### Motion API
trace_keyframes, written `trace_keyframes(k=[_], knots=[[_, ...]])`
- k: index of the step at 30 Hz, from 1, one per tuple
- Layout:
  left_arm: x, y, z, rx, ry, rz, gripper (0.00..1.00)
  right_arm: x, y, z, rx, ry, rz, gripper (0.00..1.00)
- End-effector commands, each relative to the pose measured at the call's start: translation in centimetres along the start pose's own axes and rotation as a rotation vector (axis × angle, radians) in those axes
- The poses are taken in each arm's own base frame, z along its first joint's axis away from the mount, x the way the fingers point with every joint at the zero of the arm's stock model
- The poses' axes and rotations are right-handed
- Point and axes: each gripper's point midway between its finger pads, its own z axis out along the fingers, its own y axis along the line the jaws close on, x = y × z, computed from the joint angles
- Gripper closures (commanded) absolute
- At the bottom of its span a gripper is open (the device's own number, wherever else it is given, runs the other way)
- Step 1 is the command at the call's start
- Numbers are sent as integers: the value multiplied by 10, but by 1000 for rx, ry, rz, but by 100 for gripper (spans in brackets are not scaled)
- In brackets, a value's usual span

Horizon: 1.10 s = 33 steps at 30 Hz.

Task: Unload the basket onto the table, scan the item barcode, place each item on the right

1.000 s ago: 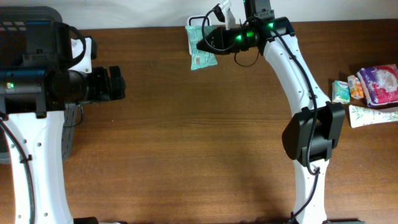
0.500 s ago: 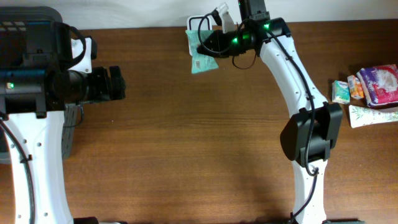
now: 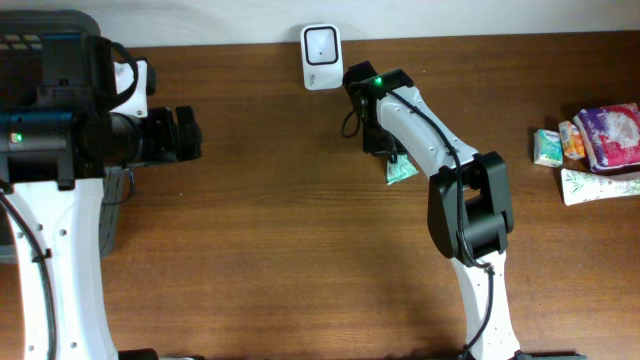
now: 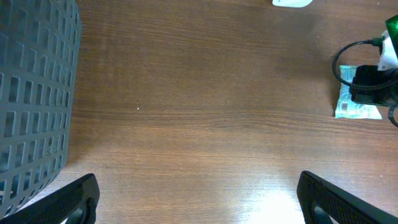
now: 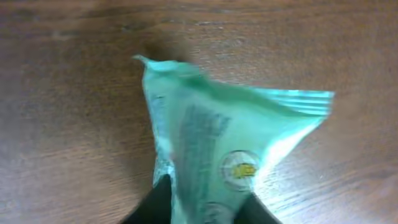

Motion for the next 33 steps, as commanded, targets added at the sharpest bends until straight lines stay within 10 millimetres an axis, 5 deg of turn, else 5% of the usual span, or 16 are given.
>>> trace_keyframes(k=[1,4,7,9,13,15,19,22,25,29,31,33], knots=[[-1,-2,-2,11,-6,13,1,12,31,-8,-49,4,-80,66],[-1,-2,-2,11,-6,13,1,23,68,-23,-79,-36,-197,65],[-1,-2,-2,11,-6,13,1,27,78,-29,-44,-70,-234,73],[-1,-2,-2,11,-6,13,1,21,68,-30,19,-103,-232,96],[-1,-2,-2,11,-6,13,1,1,13,-43,341,-210,-242,96],[-1,-2,-2,11,-6,13,1,-1,10,-41,350,-210,-232,96],[-1,-2,-2,11,-7,13,1,8,-25,-3,383,-113,-196,96],[-1,-2,-2,11,-6,13,1,21,-21,7,355,-62,-214,80],[-1,-2,-2,11,-6,13,1,38,21,2,235,-42,-267,51],[-1,-2,-2,11,-6,13,1,48,76,-34,100,-86,-329,30],[-1,-2,-2,11,-7,13,1,36,71,-51,97,-109,-350,15],[-1,-2,-2,11,-7,13,1,15,39,-49,103,-91,-274,12]])
